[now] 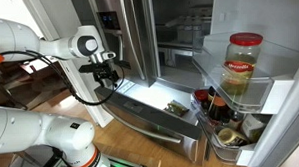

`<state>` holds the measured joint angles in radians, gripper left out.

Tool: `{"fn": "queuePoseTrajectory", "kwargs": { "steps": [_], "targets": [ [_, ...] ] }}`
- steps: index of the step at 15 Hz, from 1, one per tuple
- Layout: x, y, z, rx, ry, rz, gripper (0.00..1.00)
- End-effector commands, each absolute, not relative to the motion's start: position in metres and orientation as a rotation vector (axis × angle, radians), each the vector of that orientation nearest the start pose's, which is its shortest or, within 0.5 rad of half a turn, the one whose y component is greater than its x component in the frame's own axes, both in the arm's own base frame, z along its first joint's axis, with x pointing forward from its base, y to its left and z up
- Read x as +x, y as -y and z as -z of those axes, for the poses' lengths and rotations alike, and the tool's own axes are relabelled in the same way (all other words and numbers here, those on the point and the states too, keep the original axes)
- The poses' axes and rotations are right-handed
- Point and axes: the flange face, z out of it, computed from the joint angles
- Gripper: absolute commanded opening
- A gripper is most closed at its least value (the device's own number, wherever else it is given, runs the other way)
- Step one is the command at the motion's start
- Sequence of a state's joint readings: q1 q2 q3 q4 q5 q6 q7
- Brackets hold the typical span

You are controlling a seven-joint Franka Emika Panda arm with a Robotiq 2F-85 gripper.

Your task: Move the packet from the open drawer to the shelf above it

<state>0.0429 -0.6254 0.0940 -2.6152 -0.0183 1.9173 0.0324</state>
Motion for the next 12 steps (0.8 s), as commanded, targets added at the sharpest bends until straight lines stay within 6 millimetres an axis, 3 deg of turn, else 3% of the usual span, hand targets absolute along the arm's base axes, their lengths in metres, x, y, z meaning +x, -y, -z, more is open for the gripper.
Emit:
{"fn": "queuePoseTrajectory", "kwargs": {
  "steps": [1,11,12],
  "targets": [
    [0.3436,-0.046,-0.4432,-3.214,0.147,-0.112,1.0],
    [0.3436,-0.046,-0.4432,-3.214,0.147,-0.112,1.0],
    [0.3451,-0.0384,-0.4419,-3.217,0.09,-0.096,1.0]
  ]
}}
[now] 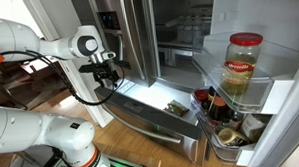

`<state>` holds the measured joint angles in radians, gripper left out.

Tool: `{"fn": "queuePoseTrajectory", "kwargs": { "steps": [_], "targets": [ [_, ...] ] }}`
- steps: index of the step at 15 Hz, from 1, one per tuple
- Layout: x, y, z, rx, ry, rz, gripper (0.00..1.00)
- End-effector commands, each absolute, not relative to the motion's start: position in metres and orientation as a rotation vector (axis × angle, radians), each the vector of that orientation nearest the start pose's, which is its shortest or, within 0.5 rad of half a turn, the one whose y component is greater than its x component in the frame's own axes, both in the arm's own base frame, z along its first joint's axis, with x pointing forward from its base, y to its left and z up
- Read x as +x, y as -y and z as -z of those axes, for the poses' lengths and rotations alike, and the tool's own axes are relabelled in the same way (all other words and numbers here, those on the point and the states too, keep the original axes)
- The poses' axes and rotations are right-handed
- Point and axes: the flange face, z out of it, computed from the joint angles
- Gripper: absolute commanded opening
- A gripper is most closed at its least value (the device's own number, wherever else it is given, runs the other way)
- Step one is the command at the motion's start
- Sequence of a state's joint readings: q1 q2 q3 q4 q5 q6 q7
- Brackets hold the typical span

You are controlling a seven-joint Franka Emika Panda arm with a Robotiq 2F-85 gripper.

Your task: Move the packet from the open drawer to the shelf above it

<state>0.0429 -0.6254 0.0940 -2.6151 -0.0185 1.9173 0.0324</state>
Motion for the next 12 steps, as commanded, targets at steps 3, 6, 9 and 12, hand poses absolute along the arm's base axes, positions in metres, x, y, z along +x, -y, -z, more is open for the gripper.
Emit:
{"fn": "queuePoseTrajectory", "kwargs": {
  "steps": [3,6,9,12],
  "targets": [
    [0.35,-0.01,-0.439,-3.231,-0.133,-0.005,1.0],
    [0.356,0.026,-0.438,-3.212,-0.383,0.125,1.0],
    [0.358,0.057,-0.424,-3.117,-0.633,0.188,1.0],
    [0.355,0.09,-0.406,-3.03,-0.862,0.27,1.0]
  ]
}}
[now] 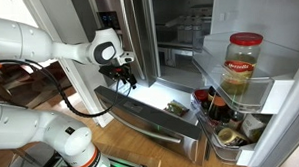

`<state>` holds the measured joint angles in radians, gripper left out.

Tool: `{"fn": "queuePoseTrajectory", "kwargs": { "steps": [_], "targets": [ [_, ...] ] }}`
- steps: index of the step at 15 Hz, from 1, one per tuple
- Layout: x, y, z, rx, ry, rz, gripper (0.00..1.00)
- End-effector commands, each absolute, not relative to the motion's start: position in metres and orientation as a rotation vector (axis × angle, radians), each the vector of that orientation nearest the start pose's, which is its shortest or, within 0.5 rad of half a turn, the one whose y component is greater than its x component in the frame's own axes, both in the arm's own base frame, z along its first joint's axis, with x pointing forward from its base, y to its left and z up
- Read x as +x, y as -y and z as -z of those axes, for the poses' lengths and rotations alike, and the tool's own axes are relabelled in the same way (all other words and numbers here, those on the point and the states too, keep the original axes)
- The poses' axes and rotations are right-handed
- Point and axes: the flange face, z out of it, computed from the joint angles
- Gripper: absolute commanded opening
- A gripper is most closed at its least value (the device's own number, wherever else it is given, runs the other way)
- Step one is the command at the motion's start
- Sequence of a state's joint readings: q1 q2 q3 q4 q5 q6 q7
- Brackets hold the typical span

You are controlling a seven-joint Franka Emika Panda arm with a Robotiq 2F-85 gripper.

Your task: Move the packet from the open drawer to the shelf above it

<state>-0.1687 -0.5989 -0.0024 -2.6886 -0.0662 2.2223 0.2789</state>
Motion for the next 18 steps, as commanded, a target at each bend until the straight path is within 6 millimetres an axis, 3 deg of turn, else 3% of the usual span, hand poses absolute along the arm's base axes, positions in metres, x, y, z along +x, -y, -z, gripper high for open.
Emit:
{"fn": "queuePoseTrajectory", "kwargs": {
  "steps": [1,2,3,5,11,18],
  "targets": [
    [0.354,0.101,-0.401,-2.993,-0.937,0.29,1.0],
    [0.351,0.112,-0.394,-2.956,-1.01,0.313,1.0],
    [0.356,0.097,-0.409,-3.024,-0.878,0.289,1.0],
    [0.353,0.111,-0.399,-2.99,-0.954,0.302,1.0],
    [0.353,0.113,-0.398,-2.977,-0.986,0.301,1.0],
    [0.404,0.192,-0.377,-2.667,-1.549,0.375,1.0]
  ]
}}
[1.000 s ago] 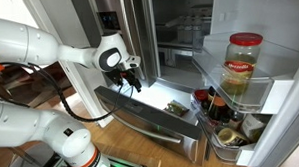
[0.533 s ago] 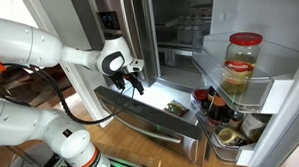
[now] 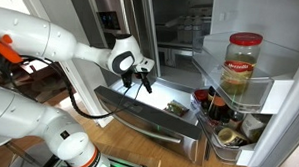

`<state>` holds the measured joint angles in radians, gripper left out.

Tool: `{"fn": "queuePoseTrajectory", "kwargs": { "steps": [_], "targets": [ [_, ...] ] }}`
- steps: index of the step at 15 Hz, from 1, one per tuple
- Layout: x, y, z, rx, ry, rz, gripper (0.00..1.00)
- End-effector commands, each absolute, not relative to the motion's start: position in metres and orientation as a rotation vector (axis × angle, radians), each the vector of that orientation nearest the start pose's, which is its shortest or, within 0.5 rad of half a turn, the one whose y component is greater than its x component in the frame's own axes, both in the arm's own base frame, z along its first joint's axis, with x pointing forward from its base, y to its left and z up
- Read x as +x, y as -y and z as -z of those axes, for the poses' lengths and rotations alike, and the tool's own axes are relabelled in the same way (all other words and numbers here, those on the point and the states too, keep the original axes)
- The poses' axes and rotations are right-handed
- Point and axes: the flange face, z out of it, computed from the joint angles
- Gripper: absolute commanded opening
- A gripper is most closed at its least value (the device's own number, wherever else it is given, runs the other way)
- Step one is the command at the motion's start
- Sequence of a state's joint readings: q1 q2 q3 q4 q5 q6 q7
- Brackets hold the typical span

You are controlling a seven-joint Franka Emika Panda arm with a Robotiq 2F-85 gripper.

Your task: Move the packet from the open drawer to the shelf above it

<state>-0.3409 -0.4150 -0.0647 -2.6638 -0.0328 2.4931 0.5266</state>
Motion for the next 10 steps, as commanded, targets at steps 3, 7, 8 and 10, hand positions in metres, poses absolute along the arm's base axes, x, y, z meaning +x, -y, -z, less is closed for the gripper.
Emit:
{"fn": "queuePoseTrajectory", "kwargs": {
  "steps": [3,7,8,10],
  "targets": [
    [0.423,0.215,-0.358,-2.531,-1.752,0.399,1.0],
    [0.438,0.243,-0.326,-2.319,-2.006,0.395,1.0],
    [0.44,0.249,-0.316,-2.264,-2.066,0.391,1.0],
    [0.442,0.263,-0.299,-2.147,-2.179,0.379,1.0]
  ]
}}
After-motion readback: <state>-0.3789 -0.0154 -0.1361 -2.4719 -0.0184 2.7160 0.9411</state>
